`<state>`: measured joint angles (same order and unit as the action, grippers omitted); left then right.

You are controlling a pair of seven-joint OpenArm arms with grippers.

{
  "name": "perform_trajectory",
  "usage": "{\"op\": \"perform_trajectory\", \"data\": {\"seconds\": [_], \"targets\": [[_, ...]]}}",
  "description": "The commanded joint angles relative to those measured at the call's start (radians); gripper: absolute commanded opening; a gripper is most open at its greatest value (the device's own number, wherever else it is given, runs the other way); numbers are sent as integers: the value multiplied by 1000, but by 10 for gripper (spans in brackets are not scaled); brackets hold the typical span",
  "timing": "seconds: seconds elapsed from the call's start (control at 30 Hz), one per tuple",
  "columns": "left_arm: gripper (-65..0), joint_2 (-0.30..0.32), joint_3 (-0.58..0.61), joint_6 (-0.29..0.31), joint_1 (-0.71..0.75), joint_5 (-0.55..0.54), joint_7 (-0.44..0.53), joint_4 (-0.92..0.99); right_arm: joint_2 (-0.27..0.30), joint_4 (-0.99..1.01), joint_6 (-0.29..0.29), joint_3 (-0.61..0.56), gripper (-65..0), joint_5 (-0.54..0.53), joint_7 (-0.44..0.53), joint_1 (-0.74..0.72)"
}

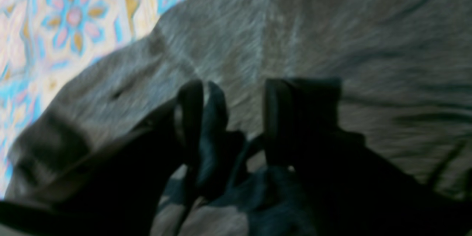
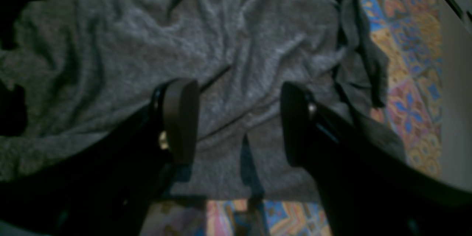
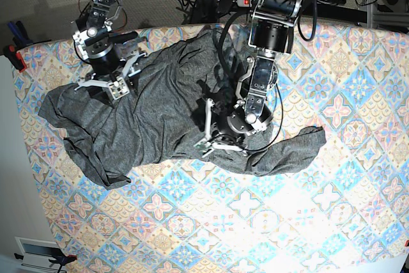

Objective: Layout the t-shirt on the table in an organized manner, then fold the t-shirt properly

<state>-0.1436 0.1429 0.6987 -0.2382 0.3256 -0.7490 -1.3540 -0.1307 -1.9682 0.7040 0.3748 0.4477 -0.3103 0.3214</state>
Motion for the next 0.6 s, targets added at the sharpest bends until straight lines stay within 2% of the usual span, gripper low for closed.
{"op": "perform_trajectory", "data": {"seconds": [0.0, 0.27, 0.43, 0.5, 0.57], "targets": [[-409, -13, 4, -1, -16, -15, 18, -12, 3, -18, -6, 0, -317, -11, 23, -6], [-411, -13, 2, -1, -30, -13, 41, 130, 3, -6, -6, 3, -317, -11, 23, -9], [-420, -13, 1, -1, -25, -9, 69, 141, 3, -6, -6, 5, -317, -11, 24, -8], [-460, -13, 1, -1, -25, -9, 69, 141, 3, -6, -6, 6, -317, -11, 24, -6], [-539, -13, 1, -1, -28, -10, 69, 141, 3, -6, -6, 6, -317, -11, 24, -6]]}}
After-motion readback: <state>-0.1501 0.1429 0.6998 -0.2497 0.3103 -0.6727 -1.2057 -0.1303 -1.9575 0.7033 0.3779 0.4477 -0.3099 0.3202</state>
